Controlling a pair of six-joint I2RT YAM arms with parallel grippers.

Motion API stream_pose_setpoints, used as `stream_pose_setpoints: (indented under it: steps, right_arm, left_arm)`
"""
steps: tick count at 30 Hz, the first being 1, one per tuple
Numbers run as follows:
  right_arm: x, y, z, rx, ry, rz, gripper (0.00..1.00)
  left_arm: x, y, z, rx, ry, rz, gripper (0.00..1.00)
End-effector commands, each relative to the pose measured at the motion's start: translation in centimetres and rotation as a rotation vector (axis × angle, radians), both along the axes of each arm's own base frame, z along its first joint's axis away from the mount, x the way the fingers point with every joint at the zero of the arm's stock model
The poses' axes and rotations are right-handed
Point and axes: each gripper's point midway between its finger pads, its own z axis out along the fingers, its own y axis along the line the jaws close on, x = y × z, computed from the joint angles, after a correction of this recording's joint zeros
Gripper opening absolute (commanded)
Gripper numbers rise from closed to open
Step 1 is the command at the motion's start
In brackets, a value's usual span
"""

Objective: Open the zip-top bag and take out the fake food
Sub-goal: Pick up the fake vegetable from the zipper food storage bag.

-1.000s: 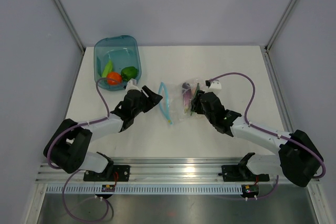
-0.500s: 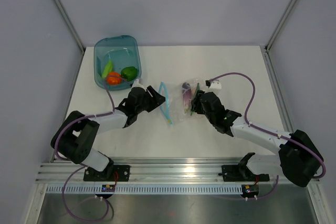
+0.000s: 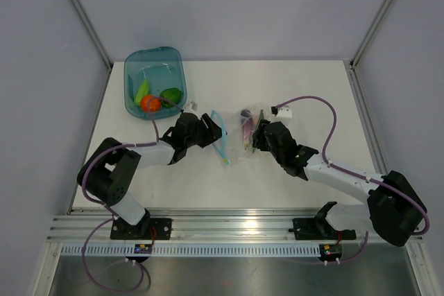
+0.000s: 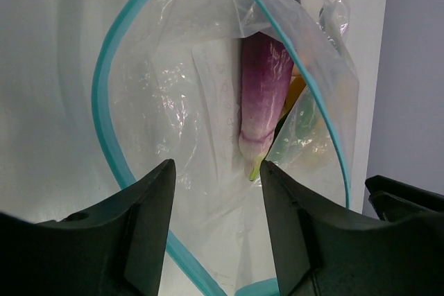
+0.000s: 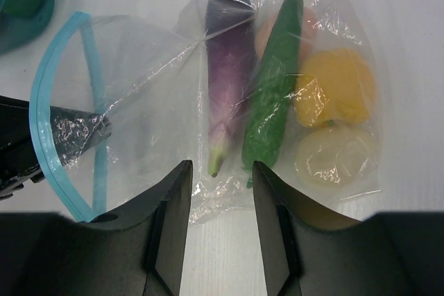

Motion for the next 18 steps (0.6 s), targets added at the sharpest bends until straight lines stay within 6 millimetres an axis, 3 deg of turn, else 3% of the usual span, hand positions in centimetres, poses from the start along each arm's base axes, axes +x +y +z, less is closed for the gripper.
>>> stream_pose_setpoints:
  steps: [1, 6, 18]
  right_arm:
    - [0.6, -0.1, 0.3, -0.008, -0.013, -0.018, 0.47]
    - [0.6, 0.0, 0.1, -0.017, -0.007, -0.015, 0.47]
    - [1.6, 0.3, -0.1, -0.03, 0.001, -0.027, 0.46]
  left_arm:
    - [0.8, -1.7, 2.2, -0.035, -0.075, -0.052, 0.55]
    - [0.8, -2.2, 1.9, -0.018, -0.068, -0.068, 0.55]
    - [1.3, -0.8, 0.3, 0.045, -0.07, -0.002, 0.53]
